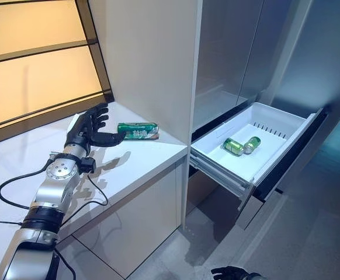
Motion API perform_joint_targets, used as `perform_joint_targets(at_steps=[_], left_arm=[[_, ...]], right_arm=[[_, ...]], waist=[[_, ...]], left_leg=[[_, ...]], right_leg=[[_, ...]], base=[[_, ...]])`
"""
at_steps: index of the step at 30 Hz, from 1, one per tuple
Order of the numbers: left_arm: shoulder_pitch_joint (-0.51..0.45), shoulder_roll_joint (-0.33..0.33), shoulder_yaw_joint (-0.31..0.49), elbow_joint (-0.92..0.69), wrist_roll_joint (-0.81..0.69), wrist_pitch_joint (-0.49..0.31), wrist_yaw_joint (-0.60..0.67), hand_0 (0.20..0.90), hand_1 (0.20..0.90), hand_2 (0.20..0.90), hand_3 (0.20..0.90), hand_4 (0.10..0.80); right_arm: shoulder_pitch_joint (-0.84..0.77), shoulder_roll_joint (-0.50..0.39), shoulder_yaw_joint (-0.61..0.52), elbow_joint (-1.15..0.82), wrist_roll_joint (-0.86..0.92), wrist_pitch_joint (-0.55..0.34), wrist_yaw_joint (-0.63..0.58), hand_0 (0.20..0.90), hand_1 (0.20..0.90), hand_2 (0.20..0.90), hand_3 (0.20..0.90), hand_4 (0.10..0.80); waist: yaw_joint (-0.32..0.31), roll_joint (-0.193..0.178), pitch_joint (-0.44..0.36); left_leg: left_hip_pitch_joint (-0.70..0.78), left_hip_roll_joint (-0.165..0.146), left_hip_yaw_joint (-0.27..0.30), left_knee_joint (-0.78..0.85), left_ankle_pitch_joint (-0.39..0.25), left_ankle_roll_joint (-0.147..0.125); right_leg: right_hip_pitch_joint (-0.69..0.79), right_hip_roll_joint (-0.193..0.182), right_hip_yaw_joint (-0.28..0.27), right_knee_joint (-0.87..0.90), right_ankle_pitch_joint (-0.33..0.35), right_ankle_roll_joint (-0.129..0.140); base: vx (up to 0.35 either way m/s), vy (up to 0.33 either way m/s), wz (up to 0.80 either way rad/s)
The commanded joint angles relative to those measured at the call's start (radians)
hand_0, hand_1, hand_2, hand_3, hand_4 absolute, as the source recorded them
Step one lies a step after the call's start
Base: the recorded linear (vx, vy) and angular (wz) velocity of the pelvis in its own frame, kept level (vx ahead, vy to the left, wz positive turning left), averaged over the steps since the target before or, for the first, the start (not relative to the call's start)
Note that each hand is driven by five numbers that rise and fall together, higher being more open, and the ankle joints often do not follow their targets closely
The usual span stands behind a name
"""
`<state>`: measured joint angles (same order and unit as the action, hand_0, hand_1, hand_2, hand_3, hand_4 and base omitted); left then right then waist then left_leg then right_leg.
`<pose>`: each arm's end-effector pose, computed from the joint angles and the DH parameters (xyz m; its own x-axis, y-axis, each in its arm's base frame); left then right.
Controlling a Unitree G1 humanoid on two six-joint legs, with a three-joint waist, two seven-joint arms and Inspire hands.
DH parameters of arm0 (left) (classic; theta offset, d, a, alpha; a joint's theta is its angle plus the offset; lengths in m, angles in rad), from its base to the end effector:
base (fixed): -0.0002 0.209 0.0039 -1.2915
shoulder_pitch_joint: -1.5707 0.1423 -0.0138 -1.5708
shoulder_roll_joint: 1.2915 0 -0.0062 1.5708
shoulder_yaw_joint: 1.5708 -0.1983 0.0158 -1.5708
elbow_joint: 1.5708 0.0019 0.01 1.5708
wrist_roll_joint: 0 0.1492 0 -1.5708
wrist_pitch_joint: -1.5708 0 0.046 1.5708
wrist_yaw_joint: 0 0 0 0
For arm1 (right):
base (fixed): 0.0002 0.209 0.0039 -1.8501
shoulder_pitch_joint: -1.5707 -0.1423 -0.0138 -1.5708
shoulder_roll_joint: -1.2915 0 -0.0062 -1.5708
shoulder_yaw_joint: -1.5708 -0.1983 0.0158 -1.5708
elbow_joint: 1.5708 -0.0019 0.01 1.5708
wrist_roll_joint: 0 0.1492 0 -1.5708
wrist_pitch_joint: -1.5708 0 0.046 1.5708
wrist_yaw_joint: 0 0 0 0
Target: Put drinks into fridge and close the fridge
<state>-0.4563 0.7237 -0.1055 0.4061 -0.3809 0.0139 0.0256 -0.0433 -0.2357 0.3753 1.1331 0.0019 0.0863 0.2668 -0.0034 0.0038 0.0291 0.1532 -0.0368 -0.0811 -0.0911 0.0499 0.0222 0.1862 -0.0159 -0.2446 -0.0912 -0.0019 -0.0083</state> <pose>0.2964 0.2893 0.1208 0.9935 0.0954 0.0615 -0.1106 0.9359 0.3343 0.1014 -0.2056 -0.1372 0.2508 0.1485 -0.9566 -0.4486 0.8935 0.0211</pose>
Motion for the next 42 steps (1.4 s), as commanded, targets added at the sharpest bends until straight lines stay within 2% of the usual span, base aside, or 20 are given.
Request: perform_joint_targets(at_steps=[1, 9, 13, 20, 33, 38, 42], left_arm=[[-0.217, 0.094, 0.034, -0.016, 0.119, -0.139, 0.07, 0.9, 0.9, 0.9, 0.9, 0.8], [-0.267, 0.185, -0.04, 0.036, 0.278, -0.077, 0.061, 0.9, 0.9, 0.9, 0.9, 0.8], [-0.313, 0.233, -0.083, 0.075, 0.295, -0.053, 0.06, 0.9, 0.9, 0.9, 0.9, 0.8], [-0.372, 0.298, -0.114, 0.095, 0.291, -0.035, 0.045, 0.9, 0.9, 0.9, 0.9, 0.8], [-0.46, 0.375, -0.18, 0.107, 0.314, -0.013, -0.002, 0.9, 0.9, 0.9, 0.9, 0.8], [-0.527, 0.401, -0.236, 0.148, 0.338, -0.016, -0.007, 0.9, 0.9, 0.9, 0.9, 0.8], [-0.616, 0.413, -0.306, 0.174, 0.362, -0.001, 0.016, 0.9, 0.9, 0.9, 0.9, 0.8]], right_arm=[[0.016, -0.053, 0.037, 0.043, -0.007, 0.005, 0.027, 0.9, 0.9, 0.9, 0.9, 0.8], [0.03, -0.062, 0.039, 0.023, -0.011, 0.031, 0.032, 0.9, 0.9, 0.9, 0.9, 0.8], [0.046, -0.072, 0.037, 0.012, -0.03, 0.044, 0.038, 0.9, 0.9, 0.9, 0.9, 0.8], [0.06, -0.076, 0.041, 0.015, -0.042, 0.041, 0.039, 0.9, 0.9, 0.9, 0.9, 0.8], [0.075, -0.079, 0.028, 0.032, -0.067, 0.019, 0.04, 0.9, 0.9, 0.9, 0.9, 0.8], [0.093, -0.09, 0.032, 0.021, -0.053, 0.019, 0.036, 0.9, 0.9, 0.9, 0.9, 0.8], [0.073, -0.123, 0.038, 0.016, -0.017, 0.007, 0.032, 0.9, 0.9, 0.9, 0.9, 0.8]], waist=[[-0.003, 0.024, -0.013], [-0.014, 0.034, -0.007], [-0.022, 0.038, -0.002], [-0.023, 0.046, 0.008], [-0.037, 0.066, 0.029], [-0.05, 0.07, 0.048], [-0.053, 0.075, 0.08]], left_leg=[[0.04, -0.052, 0.065, 0.004, -0.16, 0.036], [0.047, -0.054, 0.068, 0.004, -0.161, 0.04], [0.05, -0.055, 0.074, 0.004, -0.161, 0.044], [0.051, -0.06, 0.072, 0.004, -0.163, 0.052], [0.063, -0.075, 0.073, 0.004, -0.171, 0.08], [0.051, -0.079, 0.078, 0.004, -0.171, 0.085], [0.005, -0.079, 0.077, 0.004, -0.158, 0.087]], right_leg=[[0.031, 0.042, 0.065, 0.021, -0.112, 0.002], [0.031, 0.043, 0.079, 0.026, -0.111, 0.009], [0.028, 0.042, 0.087, 0.03, -0.109, 0.014], [0.02, 0.04, 0.096, 0.045, -0.115, 0.017], [-0.017, 0.033, 0.131, 0.117, -0.132, 0.034], [-0.033, 0.033, 0.153, 0.105, -0.111, 0.047], [-0.087, 0.035, 0.18, 0.105, -0.093, 0.051]], base=[[0.024, -0.007, -0.09], [0.047, 0.004, -0.02], [0.09, 0.026, -0.01], [0.113, 0.041, -0.05], [0.111, 0.074, -0.03], [0.093, 0.06, -0.08], [-0.029, 0.034, -0.15]])
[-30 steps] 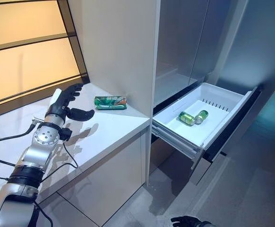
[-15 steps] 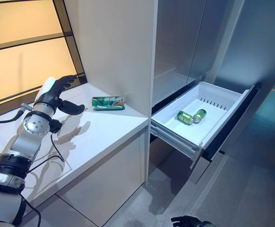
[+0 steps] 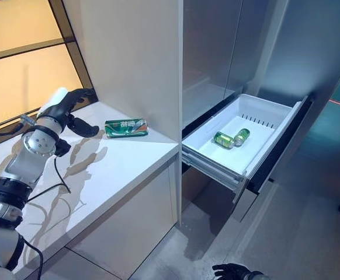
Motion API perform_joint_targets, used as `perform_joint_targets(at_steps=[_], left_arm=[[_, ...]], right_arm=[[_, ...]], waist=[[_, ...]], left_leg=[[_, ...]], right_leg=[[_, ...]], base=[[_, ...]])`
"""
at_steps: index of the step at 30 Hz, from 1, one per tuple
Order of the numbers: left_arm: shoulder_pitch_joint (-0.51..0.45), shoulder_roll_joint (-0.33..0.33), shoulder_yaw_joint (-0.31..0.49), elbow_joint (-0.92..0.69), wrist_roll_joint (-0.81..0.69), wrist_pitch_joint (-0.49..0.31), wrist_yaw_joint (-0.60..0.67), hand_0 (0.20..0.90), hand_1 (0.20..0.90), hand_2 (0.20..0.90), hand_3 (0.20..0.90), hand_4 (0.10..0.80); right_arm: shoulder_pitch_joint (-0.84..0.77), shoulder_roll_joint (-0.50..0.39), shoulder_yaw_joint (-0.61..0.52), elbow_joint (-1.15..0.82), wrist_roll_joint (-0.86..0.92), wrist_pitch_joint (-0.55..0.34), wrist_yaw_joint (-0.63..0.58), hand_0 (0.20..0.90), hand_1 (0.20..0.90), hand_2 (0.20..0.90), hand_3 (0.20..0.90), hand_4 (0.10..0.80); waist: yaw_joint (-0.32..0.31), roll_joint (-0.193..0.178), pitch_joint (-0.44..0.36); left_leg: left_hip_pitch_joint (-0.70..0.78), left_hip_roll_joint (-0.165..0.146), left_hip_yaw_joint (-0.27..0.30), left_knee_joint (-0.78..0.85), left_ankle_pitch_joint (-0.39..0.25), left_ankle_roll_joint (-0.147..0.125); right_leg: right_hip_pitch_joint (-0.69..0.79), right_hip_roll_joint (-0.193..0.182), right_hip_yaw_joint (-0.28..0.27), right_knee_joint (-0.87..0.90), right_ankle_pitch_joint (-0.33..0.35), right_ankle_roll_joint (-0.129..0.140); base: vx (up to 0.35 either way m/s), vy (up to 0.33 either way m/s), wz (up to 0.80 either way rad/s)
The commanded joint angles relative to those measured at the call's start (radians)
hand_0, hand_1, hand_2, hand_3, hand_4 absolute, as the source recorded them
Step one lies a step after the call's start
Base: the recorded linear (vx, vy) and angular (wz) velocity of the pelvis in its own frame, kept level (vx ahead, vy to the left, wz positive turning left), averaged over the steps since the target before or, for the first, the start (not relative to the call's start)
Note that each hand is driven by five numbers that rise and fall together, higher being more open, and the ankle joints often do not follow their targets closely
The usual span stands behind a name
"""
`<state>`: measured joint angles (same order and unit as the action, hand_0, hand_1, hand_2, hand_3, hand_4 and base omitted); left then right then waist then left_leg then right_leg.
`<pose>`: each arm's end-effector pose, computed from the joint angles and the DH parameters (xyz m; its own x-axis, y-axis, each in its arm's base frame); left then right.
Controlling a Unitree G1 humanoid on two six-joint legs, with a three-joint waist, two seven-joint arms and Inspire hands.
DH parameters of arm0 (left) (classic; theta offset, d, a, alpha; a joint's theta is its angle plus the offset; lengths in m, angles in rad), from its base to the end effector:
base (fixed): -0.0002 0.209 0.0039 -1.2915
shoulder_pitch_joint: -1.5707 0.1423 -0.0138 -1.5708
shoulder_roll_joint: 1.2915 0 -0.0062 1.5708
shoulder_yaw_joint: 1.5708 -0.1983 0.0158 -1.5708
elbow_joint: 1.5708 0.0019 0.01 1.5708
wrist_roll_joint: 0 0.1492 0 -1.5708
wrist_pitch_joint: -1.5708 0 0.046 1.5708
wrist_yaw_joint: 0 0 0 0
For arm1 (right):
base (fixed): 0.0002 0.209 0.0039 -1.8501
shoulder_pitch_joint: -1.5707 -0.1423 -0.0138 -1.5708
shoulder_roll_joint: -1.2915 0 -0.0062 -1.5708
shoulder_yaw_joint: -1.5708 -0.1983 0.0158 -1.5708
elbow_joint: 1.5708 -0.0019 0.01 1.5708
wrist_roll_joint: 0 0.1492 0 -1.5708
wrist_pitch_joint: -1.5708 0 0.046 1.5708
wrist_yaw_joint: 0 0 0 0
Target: Put drinks into fridge and close the fridge
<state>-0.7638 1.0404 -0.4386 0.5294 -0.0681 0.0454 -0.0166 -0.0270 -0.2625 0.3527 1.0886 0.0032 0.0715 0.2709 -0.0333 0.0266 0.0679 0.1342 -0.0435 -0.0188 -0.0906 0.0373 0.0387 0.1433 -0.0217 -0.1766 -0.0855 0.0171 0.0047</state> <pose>0.3168 0.3187 0.2043 0.9934 0.0851 0.0763 -0.1083 0.4868 0.8668 0.1037 -0.2140 -0.1334 0.2927 0.1443 -0.9453 -0.4376 0.8992 0.0018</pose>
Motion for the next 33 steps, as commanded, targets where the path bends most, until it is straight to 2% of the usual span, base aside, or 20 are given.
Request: perform_joint_targets(at_steps=[1, 9, 16, 18, 23, 26, 28, 33], left_arm=[[-0.334, 0.094, 0.007, 0.061, 0.051, -0.035, 0.069, 0.9, 0.9, 0.9, 0.9, 0.8], [-0.518, 0.059, -0.125, 0.144, 0.079, -0.034, 0.144, 0.9, 0.9, 0.9, 0.9, 0.8], [-0.608, 0.033, -0.203, 0.185, 0.107, 0.004, 0.135, 0.9, 0.9, 0.9, 0.9, 0.8], [-0.62, 0.03, -0.218, 0.193, 0.125, 0.032, 0.109, 0.9, 0.9, 0.9, 0.9, 0.8], [-0.593, 0.018, -0.253, 0.216, 0.152, 0.149, -0.099, 0.9, 0.9, 0.9, 0.9, 0.8], [-0.574, 0.017, -0.257, 0.21, 0.159, 0.174, -0.179, 0.9, 0.9, 0.9, 0.9, 0.8], [-0.57, 0.013, -0.256, 0.209, 0.144, 0.179, -0.189, 0.9, 0.9, 0.9, 0.9, 0.8], [-0.576, 0.01, -0.257, 0.241, 0.232, 0.15, -0.188, 0.9, 0.9, 0.9, 0.9, 0.8]], right_arm=[[0.046, -0.103, 0.062, 0.06, -0.001, 0.018, 0.025, 0.9, 0.9, 0.9, 0.9, 0.8], [-0.041, -0.115, 0.072, 0.079, 0.104, -0.021, -0.006, 0.9, 0.9, 0.9, 0.9, 0.8], [-0.075, -0.111, 0.075, 0.079, 0.14, -0.039, -0.021, 0.9, 0.9, 0.9, 0.9, 0.8], [-0.083, -0.113, 0.075, 0.077, 0.145, -0.039, -0.021, 0.9, 0.9, 0.9, 0.9, 0.8], [-0.114, -0.121, 0.071, 0.062, 0.16, -0.027, -0.019, 0.9, 0.9, 0.9, 0.9, 0.8], [-0.129, -0.122, 0.063, 0.073, 0.161, -0.03, -0.02, 0.9, 0.9, 0.9, 0.9, 0.8], [-0.136, -0.123, 0.058, 0.082, 0.159, -0.031, -0.019, 0.9, 0.9, 0.9, 0.9, 0.8], [-0.13, -0.126, 0.047, 0.097, 0.159, -0.036, -0.018, 0.9, 0.9, 0.9, 0.9, 0.8]], waist=[[-0.022, 0.052, 0.05], [-0.012, 0.043, 0.144], [-0.016, 0.045, 0.182], [-0.016, 0.047, 0.186], [-0.013, 0.05, 0.2], [-0.006, 0.053, 0.203], [-0.003, 0.055, 0.201], [-0.005, 0.058, 0.19]], left_leg=[[0.008, -0.071, 0.018, 0.003, -0.142, 0.071], [-0.089, -0.06, 0.041, 0.003, -0.114, 0.068], [-0.136, -0.057, 0.041, 0.003, -0.097, 0.065], [-0.144, -0.057, 0.041, 0.003, -0.094, 0.065], [-0.167, -0.059, 0.037, 0.003, -0.08, 0.061], [-0.17, -0.06, 0.03, 0.003, -0.074, 0.056], [-0.169, -0.061, 0.026, 0.005, -0.072, 0.053], [-0.158, -0.064, 0.025, 0.015, -0.077, 0.047]], right_leg=[[-0.061, 0.041, 0.116, 0.099, -0.107, 0.039], [-0.148, 0.047, 0.148, 0.079, -0.064, 0.039], [-0.188, 0.047, 0.154, 0.069, -0.049, 0.035], [-0.196, 0.046, 0.155, 0.069, -0.048, 0.034], [-0.216, 0.045, 0.152, 0.065, -0.039, 0.031], [-0.216, 0.041, 0.132, 0.062, -0.038, 0.029], [-0.214, 0.038, 0.118, 0.061, -0.04, 0.028], [-0.192, 0.032, 0.095, 0.057, -0.048, 0.026]], base=[[-0.082, 0.009, -0.13], [-0.095, -0.033, -0.09], [-0.02, -0.016, -0.01], [-0.017, -0.007, -0.01], [-0.026, -0.012, -0.01], [-0.044, -0.028, 0.0], [0.0, 0.0, 0.0], [0.0, -0.002, 0.01]])
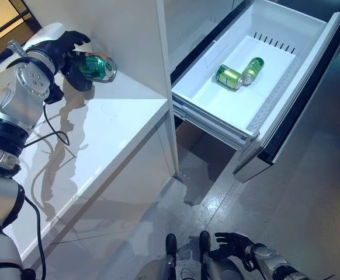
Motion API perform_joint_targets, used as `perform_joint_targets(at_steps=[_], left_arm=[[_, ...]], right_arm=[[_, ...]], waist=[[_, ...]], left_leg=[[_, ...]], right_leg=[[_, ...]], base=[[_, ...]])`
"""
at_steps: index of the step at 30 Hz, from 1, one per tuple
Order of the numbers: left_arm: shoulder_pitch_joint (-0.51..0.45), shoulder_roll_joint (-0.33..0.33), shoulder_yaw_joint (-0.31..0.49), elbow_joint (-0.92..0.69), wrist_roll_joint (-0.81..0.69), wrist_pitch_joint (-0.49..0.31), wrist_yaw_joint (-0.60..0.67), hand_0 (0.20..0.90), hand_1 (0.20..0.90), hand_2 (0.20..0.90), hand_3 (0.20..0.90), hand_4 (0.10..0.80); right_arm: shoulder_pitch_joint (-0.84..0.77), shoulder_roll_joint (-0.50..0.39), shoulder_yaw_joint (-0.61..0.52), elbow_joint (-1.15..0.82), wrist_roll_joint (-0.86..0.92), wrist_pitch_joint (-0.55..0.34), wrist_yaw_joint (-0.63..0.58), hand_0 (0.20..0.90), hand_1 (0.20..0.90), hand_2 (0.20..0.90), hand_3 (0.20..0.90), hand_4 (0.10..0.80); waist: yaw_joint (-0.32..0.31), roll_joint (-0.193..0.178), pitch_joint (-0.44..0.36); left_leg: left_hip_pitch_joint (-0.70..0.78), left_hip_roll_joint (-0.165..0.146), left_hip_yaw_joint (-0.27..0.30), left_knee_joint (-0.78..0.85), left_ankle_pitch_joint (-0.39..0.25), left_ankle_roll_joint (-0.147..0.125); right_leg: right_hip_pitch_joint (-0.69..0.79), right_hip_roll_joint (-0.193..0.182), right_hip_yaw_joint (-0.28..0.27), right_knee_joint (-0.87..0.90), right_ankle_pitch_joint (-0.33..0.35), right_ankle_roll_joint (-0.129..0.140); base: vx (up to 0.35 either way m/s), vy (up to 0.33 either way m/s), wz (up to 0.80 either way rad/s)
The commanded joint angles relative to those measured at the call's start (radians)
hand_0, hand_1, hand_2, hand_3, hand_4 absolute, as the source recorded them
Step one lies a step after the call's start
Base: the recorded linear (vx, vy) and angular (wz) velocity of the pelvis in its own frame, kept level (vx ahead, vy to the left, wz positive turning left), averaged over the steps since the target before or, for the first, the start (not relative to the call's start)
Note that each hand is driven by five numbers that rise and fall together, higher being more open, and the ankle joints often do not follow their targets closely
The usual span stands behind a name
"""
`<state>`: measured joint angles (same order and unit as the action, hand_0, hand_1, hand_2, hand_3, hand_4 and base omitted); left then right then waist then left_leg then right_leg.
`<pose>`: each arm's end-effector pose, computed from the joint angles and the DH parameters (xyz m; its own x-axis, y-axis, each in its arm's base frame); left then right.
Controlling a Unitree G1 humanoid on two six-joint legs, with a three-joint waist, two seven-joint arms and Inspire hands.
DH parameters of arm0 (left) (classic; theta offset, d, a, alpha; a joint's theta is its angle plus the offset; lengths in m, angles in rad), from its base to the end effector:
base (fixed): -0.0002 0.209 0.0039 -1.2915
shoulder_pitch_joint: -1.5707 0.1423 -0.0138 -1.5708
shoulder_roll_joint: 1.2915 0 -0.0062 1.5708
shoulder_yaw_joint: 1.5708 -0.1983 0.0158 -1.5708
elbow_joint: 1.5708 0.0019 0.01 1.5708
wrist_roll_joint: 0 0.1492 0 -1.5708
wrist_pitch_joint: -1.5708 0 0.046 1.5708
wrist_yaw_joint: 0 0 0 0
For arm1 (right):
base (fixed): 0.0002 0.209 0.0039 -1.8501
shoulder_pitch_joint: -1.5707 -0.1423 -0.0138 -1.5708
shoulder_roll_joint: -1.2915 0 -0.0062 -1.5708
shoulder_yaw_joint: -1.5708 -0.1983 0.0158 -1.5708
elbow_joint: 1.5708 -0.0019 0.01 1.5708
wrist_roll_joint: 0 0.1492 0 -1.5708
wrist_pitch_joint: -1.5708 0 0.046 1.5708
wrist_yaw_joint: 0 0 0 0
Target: Put drinks into fridge and close the fridge
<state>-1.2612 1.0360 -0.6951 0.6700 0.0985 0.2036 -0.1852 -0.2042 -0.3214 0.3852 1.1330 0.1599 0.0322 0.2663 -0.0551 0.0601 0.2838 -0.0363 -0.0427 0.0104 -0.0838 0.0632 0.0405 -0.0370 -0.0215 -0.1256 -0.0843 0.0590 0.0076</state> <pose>0.3454 0.2880 0.3109 0.9865 0.1198 0.1120 -0.1397 0.2563 0.9565 0.1645 -0.2296 -0.1096 0.4621 0.1291 -0.8774 -0.3727 0.9260 -0.0601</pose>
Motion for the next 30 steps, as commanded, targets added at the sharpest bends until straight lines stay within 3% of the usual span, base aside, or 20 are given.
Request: perform_joint_targets(at_steps=[1, 6, 12, 18, 30], left_arm=[[-0.086, 0.02, -0.006, 0.106, 0.081, -0.016, -0.02, 0.9, 0.9, 0.9, 0.9, 0.8], [-0.133, 0.051, -0.069, 0.114, 0.223, -0.07, -0.059, 0.9, 0.9, 0.9, 0.9, 0.8], [-0.174, 0.079, -0.132, 0.094, 0.295, -0.112, -0.094, 0.9, 0.9, 0.9, 0.9, 0.8], [-0.181, 0.065, -0.171, 0.075, 0.366, -0.153, -0.172, 0.9, 0.9, 0.9, 0.9, 0.8], [-0.211, 0.022, -0.203, 0.041, 0.361, -0.118, -0.206, 0.9, 0.9, 0.9, 0.9, 0.8]], right_arm=[[0.051, -0.069, 0.011, 0.054, 0.0, 0.003, -0.011, 0.9, 0.9, 0.9, 0.9, 0.8], [0.065, -0.081, 0.003, 0.051, 0.007, 0.006, -0.002, 0.9, 0.9, 0.9, 0.9, 0.8], [0.079, -0.086, -0.009, 0.051, -0.002, 0.003, 0.004, 0.9, 0.9, 0.9, 0.9, 0.8], [0.075, -0.093, -0.015, 0.053, -0.004, 0.004, 0.014, 0.9, 0.9, 0.9, 0.9, 0.8], [0.048, -0.092, 0.005, 0.063, 0.005, -0.009, 0.016, 0.9, 0.9, 0.9, 0.9, 0.8]], waist=[[0.015, 0.024, -0.028], [0.009, 0.026, -0.04], [0.006, 0.028, -0.049], [-0.003, 0.03, -0.046], [-0.004, 0.023, -0.026]], left_leg=[[0.015, -0.065, -0.003, 0.011, -0.105, 0.045], [0.021, -0.065, 0.002, 0.017, -0.109, 0.043], [0.027, -0.066, 0.004, 0.018, -0.113, 0.042], [0.025, -0.067, 0.007, 0.024, -0.114, 0.043], [0.012, -0.068, 0.015, 0.027, -0.11, 0.046]], right_leg=[[-0.009, 0.031, 0.042, 0.056, -0.091, 0.023], [0.0, 0.031, 0.043, 0.054, -0.092, 0.023], [0.006, 0.03, 0.047, 0.052, -0.092, 0.026], [0.001, 0.028, 0.053, 0.063, -0.092, 0.027], [-0.021, 0.026, 0.058, 0.078, -0.087, 0.031]], base=[[0.0, 0.0, 0.0], [0.0, 0.0, 0.0], [0.0, 0.0, 0.0], [0.0, 0.0, 0.0], [-0.015, 0.002, 0.0]])
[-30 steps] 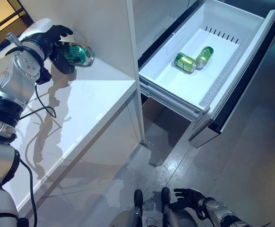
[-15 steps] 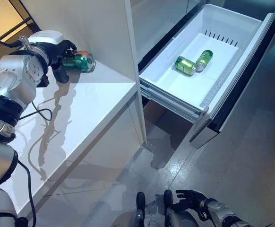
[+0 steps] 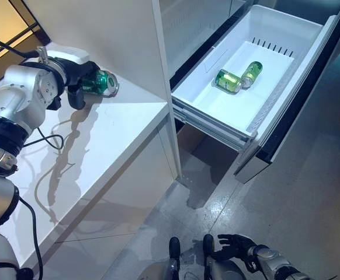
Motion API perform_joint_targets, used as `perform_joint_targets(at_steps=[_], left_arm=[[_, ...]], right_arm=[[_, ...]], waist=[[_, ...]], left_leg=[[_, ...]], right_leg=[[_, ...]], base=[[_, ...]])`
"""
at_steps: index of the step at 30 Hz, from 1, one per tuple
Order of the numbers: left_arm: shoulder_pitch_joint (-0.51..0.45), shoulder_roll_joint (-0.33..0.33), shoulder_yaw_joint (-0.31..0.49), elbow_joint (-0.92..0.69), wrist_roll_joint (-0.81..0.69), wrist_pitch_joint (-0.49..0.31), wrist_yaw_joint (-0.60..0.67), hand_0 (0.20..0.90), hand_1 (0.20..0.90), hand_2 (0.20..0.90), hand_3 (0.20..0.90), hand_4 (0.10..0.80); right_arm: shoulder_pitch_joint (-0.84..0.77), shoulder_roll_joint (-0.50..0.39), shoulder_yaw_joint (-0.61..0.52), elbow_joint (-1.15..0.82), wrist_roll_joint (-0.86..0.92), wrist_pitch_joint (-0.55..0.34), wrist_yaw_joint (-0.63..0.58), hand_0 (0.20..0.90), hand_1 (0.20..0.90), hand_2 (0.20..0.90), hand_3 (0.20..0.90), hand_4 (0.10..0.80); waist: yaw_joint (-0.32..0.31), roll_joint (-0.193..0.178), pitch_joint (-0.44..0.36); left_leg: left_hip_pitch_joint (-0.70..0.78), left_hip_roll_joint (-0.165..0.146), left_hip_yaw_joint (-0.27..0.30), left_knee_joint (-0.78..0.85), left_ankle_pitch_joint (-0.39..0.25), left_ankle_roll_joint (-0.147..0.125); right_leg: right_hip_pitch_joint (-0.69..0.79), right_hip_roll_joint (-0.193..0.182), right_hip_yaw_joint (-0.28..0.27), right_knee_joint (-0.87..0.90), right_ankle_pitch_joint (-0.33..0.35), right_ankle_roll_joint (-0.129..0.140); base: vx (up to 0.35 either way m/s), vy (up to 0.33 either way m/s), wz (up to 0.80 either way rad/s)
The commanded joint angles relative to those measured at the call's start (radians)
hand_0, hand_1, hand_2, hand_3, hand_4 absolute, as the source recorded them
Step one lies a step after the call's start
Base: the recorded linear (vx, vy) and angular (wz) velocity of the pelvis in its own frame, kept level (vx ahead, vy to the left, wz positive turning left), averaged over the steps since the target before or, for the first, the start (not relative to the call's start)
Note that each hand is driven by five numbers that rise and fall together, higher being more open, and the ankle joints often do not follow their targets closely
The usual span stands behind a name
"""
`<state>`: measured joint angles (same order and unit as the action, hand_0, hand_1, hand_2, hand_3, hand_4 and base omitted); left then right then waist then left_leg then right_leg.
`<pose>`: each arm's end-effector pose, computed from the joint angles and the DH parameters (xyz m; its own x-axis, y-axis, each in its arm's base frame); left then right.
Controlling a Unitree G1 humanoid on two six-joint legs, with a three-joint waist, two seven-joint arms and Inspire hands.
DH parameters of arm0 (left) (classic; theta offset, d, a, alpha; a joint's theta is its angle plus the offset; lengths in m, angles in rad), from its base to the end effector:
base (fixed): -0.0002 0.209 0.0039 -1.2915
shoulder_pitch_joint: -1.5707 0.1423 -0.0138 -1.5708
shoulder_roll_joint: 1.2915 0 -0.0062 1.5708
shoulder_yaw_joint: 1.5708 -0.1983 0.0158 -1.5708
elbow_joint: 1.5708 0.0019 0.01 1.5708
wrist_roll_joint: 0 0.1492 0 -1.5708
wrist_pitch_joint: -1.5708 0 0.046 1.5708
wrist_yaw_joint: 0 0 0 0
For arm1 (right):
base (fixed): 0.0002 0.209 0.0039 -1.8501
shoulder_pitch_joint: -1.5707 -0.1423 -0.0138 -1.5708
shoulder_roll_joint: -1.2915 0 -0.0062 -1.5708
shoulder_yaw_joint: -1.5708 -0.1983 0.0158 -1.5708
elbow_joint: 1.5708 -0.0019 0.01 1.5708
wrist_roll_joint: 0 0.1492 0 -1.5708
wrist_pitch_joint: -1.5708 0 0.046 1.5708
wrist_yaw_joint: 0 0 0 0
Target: Put drinks into fridge and close the fridge
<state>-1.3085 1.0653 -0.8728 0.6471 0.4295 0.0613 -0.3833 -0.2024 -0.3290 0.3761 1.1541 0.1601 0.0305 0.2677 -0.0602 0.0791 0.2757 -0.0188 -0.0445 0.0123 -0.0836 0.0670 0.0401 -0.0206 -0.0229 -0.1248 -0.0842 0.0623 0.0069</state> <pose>0.3479 0.2734 0.3073 0.9933 0.0647 -0.0953 0.1072 -0.2162 0.9705 0.1610 -0.2352 -0.1104 0.4505 0.1111 -0.8858 -0.3577 0.9316 -0.0651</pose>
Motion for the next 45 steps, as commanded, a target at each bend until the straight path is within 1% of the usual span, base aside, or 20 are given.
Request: perform_joint_targets(at_steps=[1, 4, 9, 13, 16, 20, 27, 36, 45], left_arm=[[-0.169, -0.008, -0.03, 0.064, 0.026, 0.023, -0.006, 0.9, 0.9, 0.9, 0.9, 0.8], [-0.18, -0.004, -0.039, 0.057, 0.01, 0.032, 0.002, 0.9, 0.9, 0.9, 0.9, 0.8], [-0.184, -0.003, -0.04, 0.062, -0.002, 0.021, -0.008, 0.9, 0.9, 0.9, 0.9, 0.8], [-0.16, -0.001, -0.024, 0.054, -0.018, -0.003, 0.004, 0.9, 0.9, 0.9, 0.9, 0.8], [-0.143, 0.001, -0.009, 0.036, -0.049, -0.013, 0.049, 0.9, 0.9, 0.9, 0.9, 0.8], [-0.15, 0.0, -0.006, 0.011, -0.078, -0.019, 0.112, 0.9, 0.9, 0.9, 0.9, 0.8], [-0.168, 0.009, -0.012, -0.01, -0.117, -0.054, 0.165, 0.9, 0.9, 0.9, 0.9, 0.8], [-0.155, 0.007, -0.005, -0.038, -0.1, -0.048, 0.139, 0.9, 0.9, 0.9, 0.9, 0.8], [-0.113, 0.001, 0.003, -0.03, -0.029, -0.015, 0.021, 0.9, 0.9, 0.9, 0.9, 0.8]], right_arm=[[0.045, -0.084, 0.014, 0.043, 0.007, -0.009, 0.015, 0.9, 0.9, 0.9, 0.9, 0.8], [0.041, -0.085, 0.012, 0.043, 0.004, -0.008, 0.017, 0.9, 0.9, 0.9, 0.9, 0.8], [0.046, -0.086, 0.008, 0.044, 0.0, -0.013, 0.02, 0.9, 0.9, 0.9, 0.9, 0.8], [0.051, -0.082, 0.004, 0.044, -0.005, -0.005, 0.023, 0.9, 0.9, 0.9, 0.9, 0.8], [0.058, -0.079, 0.004, 0.047, -0.013, -0.001, 0.023, 0.9, 0.9, 0.9, 0.9, 0.8], [0.075, -0.075, 0.004, 0.045, -0.018, 0.003, 0.018, 0.9, 0.9, 0.9, 0.9, 0.8], [0.095, -0.074, -0.003, 0.045, -0.025, -0.005, 0.017, 0.9, 0.9, 0.9, 0.9, 0.8], [0.111, -0.072, -0.012, 0.048, -0.038, -0.007, 0.026, 0.9, 0.9, 0.9, 0.9, 0.8], [0.112, -0.079, -0.018, 0.042, -0.039, 0.002, 0.025, 0.9, 0.9, 0.9, 0.9, 0.8]], waist=[[0.002, 0.004, -0.017], [0.004, 0.005, -0.018], [0.004, 0.01, -0.03], [0.003, 0.015, -0.041], [0.001, 0.019, -0.049], [-0.003, 0.019, -0.059], [-0.007, 0.016, -0.069], [-0.016, 0.022, -0.085], [-0.024, 0.03, -0.083]], left_leg=[[-0.005, -0.066, 0.012, 0.027, -0.114, 0.047], [-0.001, -0.066, 0.01, 0.024, -0.113, 0.046], [0.012, -0.068, 0.007, 0.016, -0.111, 0.043], [0.027, -0.067, 0.007, 0.01, -0.111, 0.042], [0.038, -0.067, 0.009, 0.005, -0.11, 0.04], [0.05, -0.065, 0.013, 0.002, -0.113, 0.039], [0.064, -0.063, 0.018, 0.0, -0.118, 0.038], [0.079, -0.062, 0.021, -0.004, -0.121, 0.036], [0.084, -0.064, 0.019, 0.001, -0.121, 0.036]], right_leg=[[-0.038, 0.027, 0.056, 0.078, -0.09, 0.032], [-0.033, 0.025, 0.049, 0.076, -0.09, 0.033], [-0.018, 0.023, 0.039, 0.068, -0.089, 0.034], [-0.005, 0.022, 0.035, 0.065, -0.092, 0.034], [0.005, 0.022, 0.035, 0.062, -0.093, 0.034], [0.018, 0.023, 0.036, 0.057, -0.095, 0.035], [0.031, 0.025, 0.041, 0.052, -0.095, 0.035], [0.046, 0.025, 0.042, 0.05, -0.099, 0.036], [0.052, 0.025, 0.045, 0.051, -0.1, 0.035]], base=[[-0.042, -0.004, 0.0], [-0.027, -0.004, 0.0], [-0.015, -0.002, 0.0], [0.0, 0.0, 0.0], [0.0, 0.0, 0.0], [0.0, 0.0, 0.0], [0.0, 0.0, 0.0], [0.004, -0.001, 0.0], [0.004, -0.001, 0.0]])
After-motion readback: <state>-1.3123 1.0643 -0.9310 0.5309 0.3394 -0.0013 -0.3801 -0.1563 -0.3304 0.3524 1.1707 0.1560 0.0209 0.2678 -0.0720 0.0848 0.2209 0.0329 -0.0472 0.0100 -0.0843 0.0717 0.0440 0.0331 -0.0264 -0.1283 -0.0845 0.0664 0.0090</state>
